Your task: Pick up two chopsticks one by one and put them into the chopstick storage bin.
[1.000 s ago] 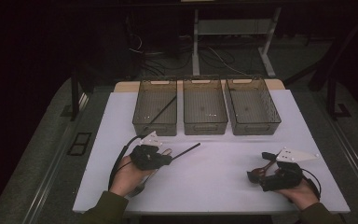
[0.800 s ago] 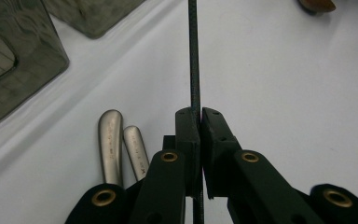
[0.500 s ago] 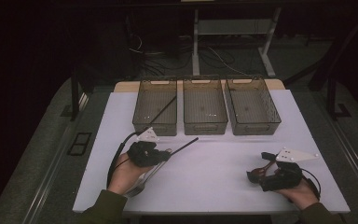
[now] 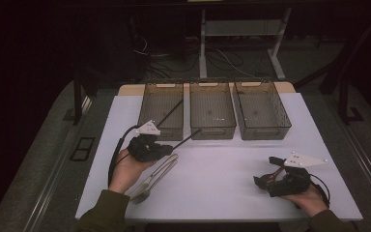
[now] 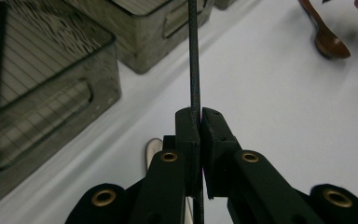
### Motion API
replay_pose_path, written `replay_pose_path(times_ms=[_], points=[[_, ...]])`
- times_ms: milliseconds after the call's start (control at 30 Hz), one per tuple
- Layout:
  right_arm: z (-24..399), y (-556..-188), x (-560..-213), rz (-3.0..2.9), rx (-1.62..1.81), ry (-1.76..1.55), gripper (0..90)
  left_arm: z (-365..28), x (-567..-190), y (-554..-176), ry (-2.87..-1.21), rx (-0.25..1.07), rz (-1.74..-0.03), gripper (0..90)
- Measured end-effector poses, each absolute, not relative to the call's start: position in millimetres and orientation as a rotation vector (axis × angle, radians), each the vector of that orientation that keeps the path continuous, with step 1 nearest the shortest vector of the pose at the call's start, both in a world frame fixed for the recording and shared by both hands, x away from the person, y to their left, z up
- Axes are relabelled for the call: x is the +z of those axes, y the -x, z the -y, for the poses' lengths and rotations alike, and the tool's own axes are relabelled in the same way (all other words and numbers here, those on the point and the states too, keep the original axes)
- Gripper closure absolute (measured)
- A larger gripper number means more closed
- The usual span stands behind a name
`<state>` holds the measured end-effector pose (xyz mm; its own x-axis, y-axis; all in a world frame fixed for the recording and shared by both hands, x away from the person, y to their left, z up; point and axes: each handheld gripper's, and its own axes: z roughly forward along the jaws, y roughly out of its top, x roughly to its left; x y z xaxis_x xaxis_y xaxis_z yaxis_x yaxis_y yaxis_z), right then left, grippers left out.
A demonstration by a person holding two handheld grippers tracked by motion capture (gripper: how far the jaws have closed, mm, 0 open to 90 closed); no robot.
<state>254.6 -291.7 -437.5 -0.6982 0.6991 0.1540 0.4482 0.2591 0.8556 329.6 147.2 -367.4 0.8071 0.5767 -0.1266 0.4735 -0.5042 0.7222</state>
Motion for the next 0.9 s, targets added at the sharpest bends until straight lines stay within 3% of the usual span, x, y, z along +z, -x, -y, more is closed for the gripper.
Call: replay_pose_path(times_ms=[900], points=[[293.4, -253.1, -438.1, -2.290, 1.385, -1.079, 2.2, -151.8, -331.7, -393.2, -2.112, 0.257, -0.963, 85.3]])
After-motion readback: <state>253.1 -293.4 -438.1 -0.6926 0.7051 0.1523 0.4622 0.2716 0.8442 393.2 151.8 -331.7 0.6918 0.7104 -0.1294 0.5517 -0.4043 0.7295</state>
